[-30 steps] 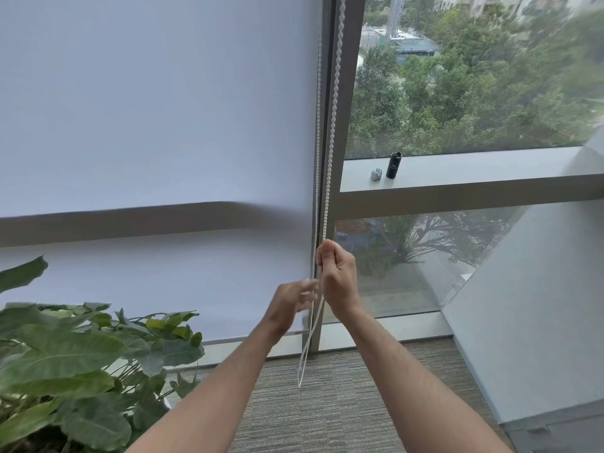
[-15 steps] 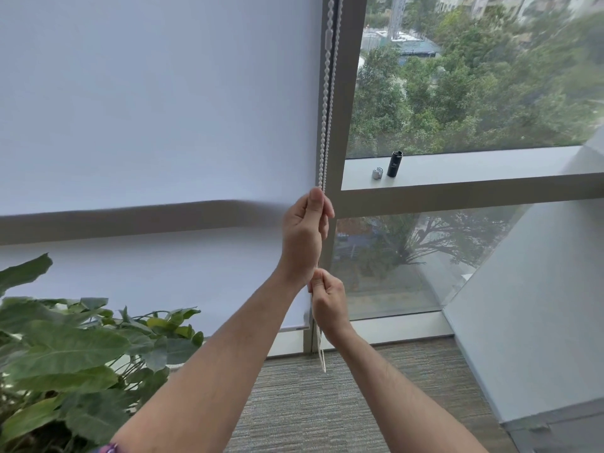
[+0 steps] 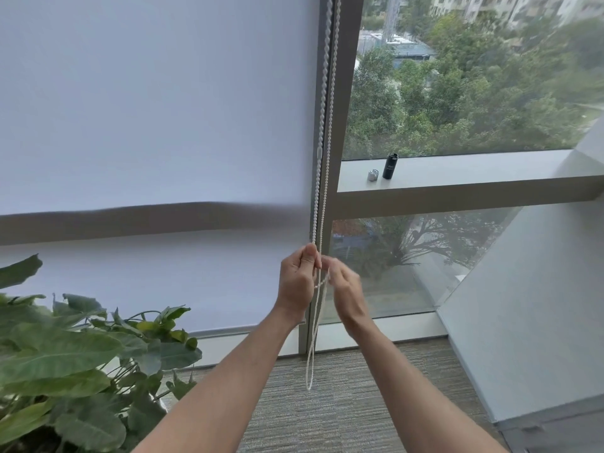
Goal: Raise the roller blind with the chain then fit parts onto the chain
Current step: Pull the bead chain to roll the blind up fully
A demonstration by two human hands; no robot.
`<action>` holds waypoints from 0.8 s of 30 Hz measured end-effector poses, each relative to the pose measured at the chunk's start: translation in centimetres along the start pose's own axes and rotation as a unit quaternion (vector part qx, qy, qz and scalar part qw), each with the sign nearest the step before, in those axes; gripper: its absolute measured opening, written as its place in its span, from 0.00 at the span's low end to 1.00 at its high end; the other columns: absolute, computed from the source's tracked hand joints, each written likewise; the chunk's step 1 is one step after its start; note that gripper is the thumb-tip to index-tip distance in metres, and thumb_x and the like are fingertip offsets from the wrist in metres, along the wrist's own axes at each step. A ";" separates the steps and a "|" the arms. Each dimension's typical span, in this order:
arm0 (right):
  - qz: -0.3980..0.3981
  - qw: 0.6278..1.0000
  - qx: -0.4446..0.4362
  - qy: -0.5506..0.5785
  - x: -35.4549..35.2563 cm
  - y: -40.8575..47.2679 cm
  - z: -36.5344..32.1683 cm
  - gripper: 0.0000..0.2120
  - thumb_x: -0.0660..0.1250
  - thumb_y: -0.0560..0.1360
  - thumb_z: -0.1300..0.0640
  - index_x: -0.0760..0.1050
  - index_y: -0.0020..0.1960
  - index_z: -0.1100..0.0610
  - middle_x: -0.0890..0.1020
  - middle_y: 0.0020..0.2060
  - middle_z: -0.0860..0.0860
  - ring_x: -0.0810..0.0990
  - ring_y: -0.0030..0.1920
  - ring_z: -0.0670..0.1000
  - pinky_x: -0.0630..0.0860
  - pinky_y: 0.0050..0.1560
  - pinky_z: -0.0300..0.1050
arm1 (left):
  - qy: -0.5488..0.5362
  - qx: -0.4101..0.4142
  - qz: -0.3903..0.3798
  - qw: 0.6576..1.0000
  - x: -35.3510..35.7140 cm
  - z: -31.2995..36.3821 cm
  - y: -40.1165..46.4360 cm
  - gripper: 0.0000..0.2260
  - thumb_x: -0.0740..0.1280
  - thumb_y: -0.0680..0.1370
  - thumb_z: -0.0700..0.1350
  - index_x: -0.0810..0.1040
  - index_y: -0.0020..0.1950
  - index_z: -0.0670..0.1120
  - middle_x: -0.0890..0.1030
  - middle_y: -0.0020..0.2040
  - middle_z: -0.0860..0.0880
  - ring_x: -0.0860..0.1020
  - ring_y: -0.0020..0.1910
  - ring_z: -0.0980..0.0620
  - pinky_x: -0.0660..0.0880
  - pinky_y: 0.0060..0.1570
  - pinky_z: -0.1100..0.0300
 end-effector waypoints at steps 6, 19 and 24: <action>-0.009 0.983 -0.124 0.137 0.8 0.9 -9.9 0.20 0.54 0.81 0.50 0.76 0.65 0.58 0.83 0.55 0.56 0.82 0.57 0.52 0.77 0.62 0.49 | 0.020 -0.050 -0.017 0.998 0.2 -3.5 -1.7 0.21 0.57 0.84 0.41 0.71 0.31 0.51 0.65 0.23 0.57 0.62 0.23 0.59 0.61 0.25 0.65; 0.084 0.962 -0.236 0.108 0.4 0.3 -12.9 0.16 0.56 0.81 0.52 0.73 0.36 0.51 0.65 0.24 0.43 0.60 0.25 0.47 0.58 0.25 0.41 | 0.092 -0.098 -0.128 0.983 0.6 -5.4 -1.7 0.20 0.59 0.81 0.48 0.75 0.29 0.54 0.66 0.26 0.49 0.62 0.25 0.54 0.59 0.26 0.59; 0.075 0.973 -0.202 0.076 0.9 -0.2 -9.2 0.17 0.56 0.81 0.57 0.71 0.35 0.51 0.67 0.23 0.42 0.62 0.25 0.43 0.60 0.27 0.38 | 0.137 -0.189 -0.233 0.944 -0.8 -6.7 -2.1 0.10 0.62 0.72 0.45 0.84 0.40 0.46 0.82 0.43 0.43 0.77 0.44 0.47 0.74 0.48 0.52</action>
Point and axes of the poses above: each hand's wrist, its own y-axis towards the middle knuckle, its own x-axis out of the palm, z = x × y, the point moved 8 cm from there along y, towards the middle knuckle
